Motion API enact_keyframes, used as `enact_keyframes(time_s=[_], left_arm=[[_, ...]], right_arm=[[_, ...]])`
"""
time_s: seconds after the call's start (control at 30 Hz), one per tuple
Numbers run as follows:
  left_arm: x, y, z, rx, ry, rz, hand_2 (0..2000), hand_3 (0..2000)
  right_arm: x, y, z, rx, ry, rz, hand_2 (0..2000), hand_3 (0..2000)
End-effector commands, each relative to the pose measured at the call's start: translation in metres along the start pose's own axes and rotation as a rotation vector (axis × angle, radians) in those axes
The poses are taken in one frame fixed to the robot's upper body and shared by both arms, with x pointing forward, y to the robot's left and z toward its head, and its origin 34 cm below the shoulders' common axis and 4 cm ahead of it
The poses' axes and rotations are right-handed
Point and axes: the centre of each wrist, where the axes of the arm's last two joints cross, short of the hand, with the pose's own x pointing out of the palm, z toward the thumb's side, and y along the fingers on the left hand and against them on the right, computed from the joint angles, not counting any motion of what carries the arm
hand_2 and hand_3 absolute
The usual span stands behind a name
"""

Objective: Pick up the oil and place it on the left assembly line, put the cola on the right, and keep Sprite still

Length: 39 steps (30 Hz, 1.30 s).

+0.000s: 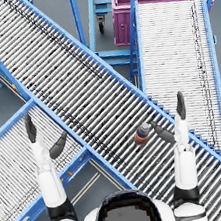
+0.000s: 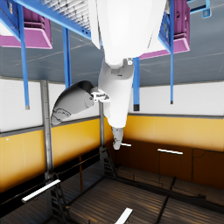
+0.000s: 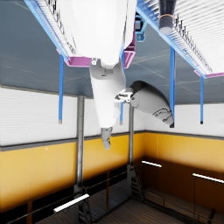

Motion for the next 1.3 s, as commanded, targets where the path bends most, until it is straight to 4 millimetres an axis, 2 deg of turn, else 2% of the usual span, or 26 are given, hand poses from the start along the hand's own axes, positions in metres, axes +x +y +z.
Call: enact_keyframes(time_s=[0.03, 0.1, 0.27, 0.37, 0.47, 0.57, 0.77, 1.03, 1.13, 1.17, 1.2, 1.23, 1.27, 1.3], left_arm=[[0.002, 0.0, 0.004, 0.013, -0.002, -0.006, 0, 0], [0.002, -0.002, 0.001, 0.0, -0.004, -0.006, 0, 0], [0.006, -0.004, 0.002, 0.001, -0.011, -0.017, 0, 0], [0.007, -0.006, 0.0, -0.009, -0.014, -0.018, 0, 0], [0.008, -0.007, 0.0, -0.01, -0.017, -0.021, 0, 0], [0.01, -0.007, 0.005, 0.008, -0.021, -0.031, 0, 0], [0.013, -0.006, 0.001, -0.004, -0.027, -0.039, 0, 0], [0.01, -0.01, -0.006, -0.037, -0.027, -0.024, 0, 0], [0.009, -0.011, -0.008, -0.044, -0.025, -0.017, 0, 0], [0.007, -0.012, -0.007, -0.045, -0.024, -0.01, 0, 0], [0.006, -0.014, -0.007, -0.048, -0.023, -0.005, 0, 0], [0.004, -0.015, -0.008, -0.051, -0.02, 0.004, 0, 0], [0.003, -0.016, -0.008, -0.054, -0.019, 0.01, 0, 0], [0.004, -0.016, -0.006, -0.048, -0.02, 0.007, 0, 0]], right_arm=[[0.01, 0.015, 0.0, 0.027, -0.016, 0.036, 0, 0], [0.013, 0.025, -0.004, 0.06, -0.023, 0.046, 0, 0], [0.037, 0.054, -0.025, 0.195, -0.061, 0.159, 0, 0], [0.047, 0.069, -0.047, 0.306, -0.071, 0.206, 0, 0], [0.054, 0.076, -0.07, 0.398, -0.08, 0.222, 0, 0], [0.059, 0.074, -0.096, 0.474, -0.087, 0.213, 0, 0], [0.075, 0.077, -0.154, 0.671, -0.091, 0.222, 0, 0], [0.105, 0.075, -0.197, 0.836, -0.086, 0.279, 0, 0], [0.11, 0.064, -0.214, 0.901, -0.079, 0.265, 0, 0], [0.108, 0.063, -0.225, 0.91, 0.157, 0.515, 0, 0], [0.113, 0.058, -0.223, 0.93, -0.021, 0.324, 0, 0], [0.112, 0.056, -0.227, 0.946, -0.013, 0.311, 1361, 327], [0.112, 0.057, -0.231, 0.97, -0.008, 0.312, 2000, 653], [0.112, 0.056, -0.232, 0.975, -0.001, 0.298, 2000, 980]])
